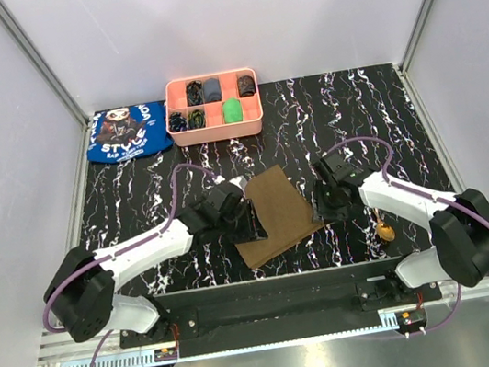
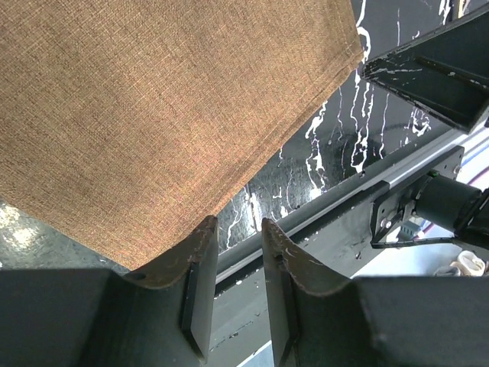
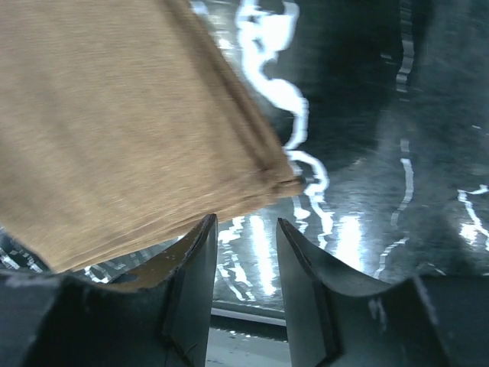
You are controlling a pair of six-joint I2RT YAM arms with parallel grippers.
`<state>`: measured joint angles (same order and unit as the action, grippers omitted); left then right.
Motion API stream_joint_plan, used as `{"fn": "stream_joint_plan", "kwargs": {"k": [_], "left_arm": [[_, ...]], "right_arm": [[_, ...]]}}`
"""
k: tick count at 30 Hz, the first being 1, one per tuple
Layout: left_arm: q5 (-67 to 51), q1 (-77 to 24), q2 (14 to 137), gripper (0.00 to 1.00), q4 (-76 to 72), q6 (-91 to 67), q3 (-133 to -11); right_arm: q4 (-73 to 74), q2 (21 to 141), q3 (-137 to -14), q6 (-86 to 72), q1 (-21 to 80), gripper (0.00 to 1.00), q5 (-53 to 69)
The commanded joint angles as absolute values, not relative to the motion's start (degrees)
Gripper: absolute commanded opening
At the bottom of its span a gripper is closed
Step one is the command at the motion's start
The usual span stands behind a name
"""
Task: Fold the napkin into a case and place the utensils inside
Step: Pick up the top corner of the square-folded napkin from the center of the board.
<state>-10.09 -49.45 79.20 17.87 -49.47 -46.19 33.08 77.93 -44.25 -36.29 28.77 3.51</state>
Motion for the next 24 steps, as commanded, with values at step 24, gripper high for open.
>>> {"fn": "stream_joint_plan", "kwargs": {"k": [24], "left_arm": [[-8.26,-50.71,80.86,0.31,13.45,-51.68,-43.33]], "right_arm": [[28.30,83.76,-46.14,-34.28,27.42,0.33,2.72]]}}
